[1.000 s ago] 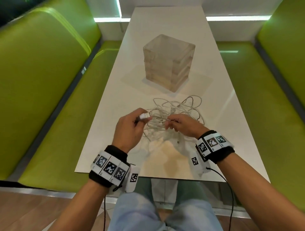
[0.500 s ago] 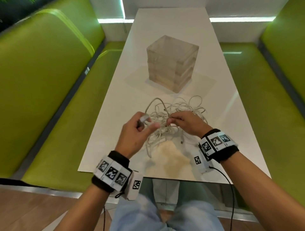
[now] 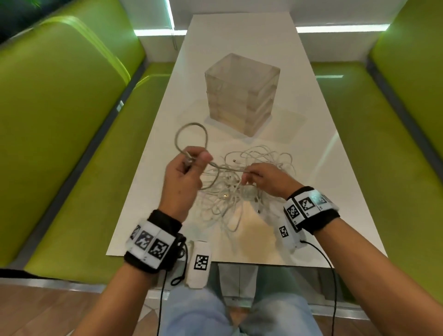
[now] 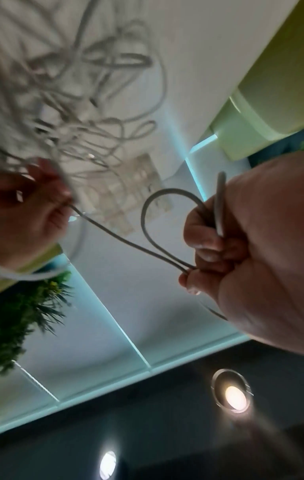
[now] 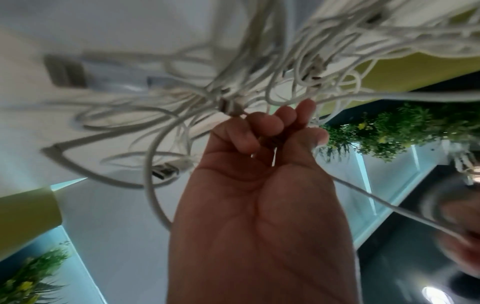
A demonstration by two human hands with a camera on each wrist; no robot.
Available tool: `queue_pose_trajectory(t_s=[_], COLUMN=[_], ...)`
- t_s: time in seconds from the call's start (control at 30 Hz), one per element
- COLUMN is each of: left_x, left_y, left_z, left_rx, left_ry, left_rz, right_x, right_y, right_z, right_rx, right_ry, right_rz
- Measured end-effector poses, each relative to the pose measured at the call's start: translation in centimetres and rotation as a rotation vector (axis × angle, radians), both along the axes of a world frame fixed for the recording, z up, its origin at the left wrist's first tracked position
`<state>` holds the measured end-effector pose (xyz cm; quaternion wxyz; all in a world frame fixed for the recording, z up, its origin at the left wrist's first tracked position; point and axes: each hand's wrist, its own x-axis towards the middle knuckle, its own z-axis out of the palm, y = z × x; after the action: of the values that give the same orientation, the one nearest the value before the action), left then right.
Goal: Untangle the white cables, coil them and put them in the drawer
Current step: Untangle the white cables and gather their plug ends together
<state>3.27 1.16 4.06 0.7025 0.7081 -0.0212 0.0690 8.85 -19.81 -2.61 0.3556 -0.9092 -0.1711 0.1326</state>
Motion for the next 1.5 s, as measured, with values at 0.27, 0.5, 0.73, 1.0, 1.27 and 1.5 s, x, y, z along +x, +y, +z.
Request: queue_pose_trajectory(t_s=[0.27, 0.5, 0.73, 1.0, 1.27, 1.5], left_x=[-1.4, -0.1, 1.7, 0.6, -2.5, -2.6], left_y=[6.0, 0.3, -2.3, 0.9, 2.8, 5.3], left_z=[1.9, -1.6, -4.7, -1.9, -0.2, 3.0], left_rx=[-0.168, 0.306, 0.649, 0.669, 0.464, 0.446], left_ry=[-0.109, -0.025, -0.015, -0.170, -0.142, -0.214], left_rz=[0.099, -0.014, -0.263, -0.109, 0.038, 0.053], right_x=[0.8, -0.7, -2.4, -0.9, -0.5, -1.0], right_y=[-1.6, 0.1, 0.2, -0.5, -0.3, -1.8], right_z=[0.0, 2.4, 3.6, 2.0, 1.7, 1.0], right_rx=[-0.019, 0.056, 0.162, 0.033, -0.145, -0.093], right_ry=[-0.067, -0.122, -0.098, -0.010, -0.114, -0.102], right_rz=[-0.051, -0.018, 0.000, -0.051, 0.052, -0.033])
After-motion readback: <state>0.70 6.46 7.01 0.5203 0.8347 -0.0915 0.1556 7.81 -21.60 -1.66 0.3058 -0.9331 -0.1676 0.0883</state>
